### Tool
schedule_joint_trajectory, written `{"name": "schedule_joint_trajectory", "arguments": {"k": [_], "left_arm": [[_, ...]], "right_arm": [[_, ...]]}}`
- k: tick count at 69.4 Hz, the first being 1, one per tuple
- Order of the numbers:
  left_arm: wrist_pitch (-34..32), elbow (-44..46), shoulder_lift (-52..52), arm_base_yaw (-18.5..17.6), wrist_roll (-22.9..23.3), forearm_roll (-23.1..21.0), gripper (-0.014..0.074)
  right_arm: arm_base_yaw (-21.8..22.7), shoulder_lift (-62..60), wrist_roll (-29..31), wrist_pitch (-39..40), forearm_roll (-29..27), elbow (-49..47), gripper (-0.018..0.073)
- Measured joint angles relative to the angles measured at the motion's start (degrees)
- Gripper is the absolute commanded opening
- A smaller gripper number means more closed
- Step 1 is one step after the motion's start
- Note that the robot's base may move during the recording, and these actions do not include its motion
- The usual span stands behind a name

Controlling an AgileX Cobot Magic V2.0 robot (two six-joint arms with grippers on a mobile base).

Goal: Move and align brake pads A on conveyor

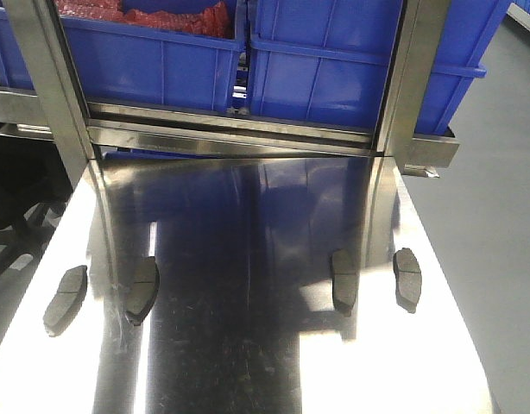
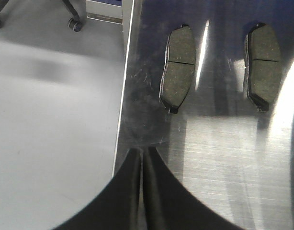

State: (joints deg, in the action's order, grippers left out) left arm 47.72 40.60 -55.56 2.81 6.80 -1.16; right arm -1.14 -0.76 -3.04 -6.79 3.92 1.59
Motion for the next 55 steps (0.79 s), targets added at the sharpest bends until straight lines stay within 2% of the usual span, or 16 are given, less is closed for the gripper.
{"name": "schedule_joint_trajectory", "arguments": {"k": [15, 32, 42, 55], "left_arm": [[0.0, 0.0, 0.0, 0.0, 0.0, 1.16, 0.0071], [-0.05, 0.0, 0.0, 0.0, -1.38, 1.16, 0.0246], [-1.47, 0.0, -0.56, 0.0, -4.4, -1.4, 0.0356], [-2.14, 1.93, -6.87, 0.0, -10.26, -7.31, 0.0431]], "right_arm": [[0.0, 0.0, 0.0, 0.0, 0.0, 0.0, -0.0009], [0.0, 0.0, 0.0, 0.0, 0.0, 0.0, -0.0009], [0.0, 0.0, 0.0, 0.0, 0.0, 0.0, -0.0009], [0.0, 0.0, 0.0, 0.0, 0.0, 0.0, -0.0009]]}}
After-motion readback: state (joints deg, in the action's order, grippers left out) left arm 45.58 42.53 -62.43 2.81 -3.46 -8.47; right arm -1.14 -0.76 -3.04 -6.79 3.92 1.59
